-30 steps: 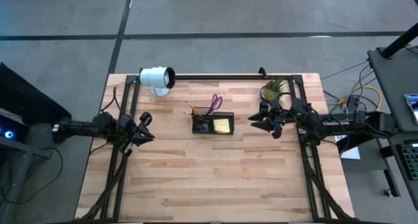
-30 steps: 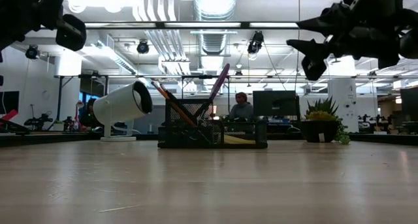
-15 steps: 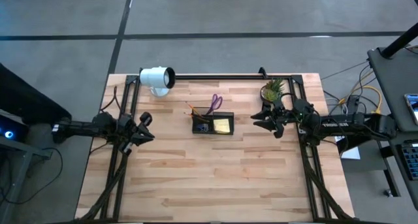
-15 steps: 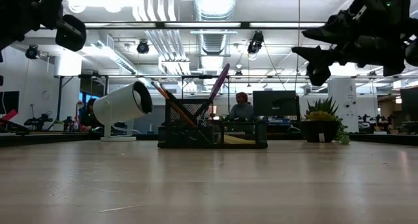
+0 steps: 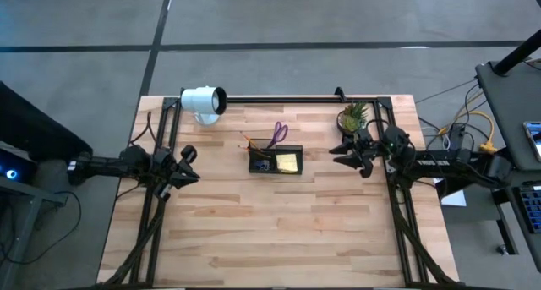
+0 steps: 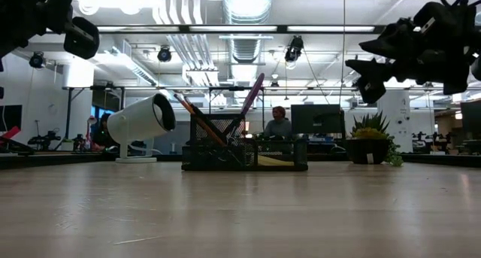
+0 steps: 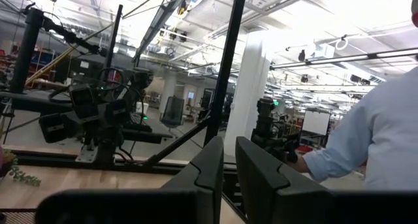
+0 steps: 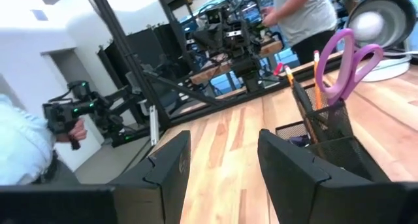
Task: Pick and place office supplies into organizer
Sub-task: Return to Home Position
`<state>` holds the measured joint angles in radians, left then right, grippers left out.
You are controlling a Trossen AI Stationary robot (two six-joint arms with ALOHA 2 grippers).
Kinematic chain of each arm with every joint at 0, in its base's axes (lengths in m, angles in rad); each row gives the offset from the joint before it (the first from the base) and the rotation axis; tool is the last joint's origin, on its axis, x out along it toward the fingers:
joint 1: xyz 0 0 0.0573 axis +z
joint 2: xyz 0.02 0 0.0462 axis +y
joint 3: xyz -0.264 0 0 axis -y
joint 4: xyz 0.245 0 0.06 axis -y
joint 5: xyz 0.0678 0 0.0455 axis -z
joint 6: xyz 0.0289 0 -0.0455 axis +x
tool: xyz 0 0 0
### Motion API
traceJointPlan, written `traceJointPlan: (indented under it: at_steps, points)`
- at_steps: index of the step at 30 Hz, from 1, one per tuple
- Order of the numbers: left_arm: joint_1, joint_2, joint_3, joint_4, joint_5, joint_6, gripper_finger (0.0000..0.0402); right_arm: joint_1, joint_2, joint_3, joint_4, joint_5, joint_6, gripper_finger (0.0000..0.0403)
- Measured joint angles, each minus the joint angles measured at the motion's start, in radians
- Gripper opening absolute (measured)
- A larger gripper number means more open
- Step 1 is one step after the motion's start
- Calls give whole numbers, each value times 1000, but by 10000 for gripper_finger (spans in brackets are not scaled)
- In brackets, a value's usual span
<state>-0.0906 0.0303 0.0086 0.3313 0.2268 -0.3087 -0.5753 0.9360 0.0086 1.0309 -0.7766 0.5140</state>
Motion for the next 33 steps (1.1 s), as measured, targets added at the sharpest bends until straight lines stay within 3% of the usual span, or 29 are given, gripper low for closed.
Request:
traceJointPlan:
  at_steps: [12, 19, 25, 33]
  points:
    - [0, 15, 0, 0, 0, 1, 27, -19, 1, 0, -112, -10, 6, 166]
    - [0, 42, -1, -4, -6, 1, 27, -19, 2, 0, -119, -10, 252, 166]
    - [0, 73, -2, -6, -3, 1, 27, -19, 3, 0, -127, -10, 299, 166]
    - [0, 19, -2, 251, -3, 1, 27, -19, 3, 0, -138, -9, 296, 166]
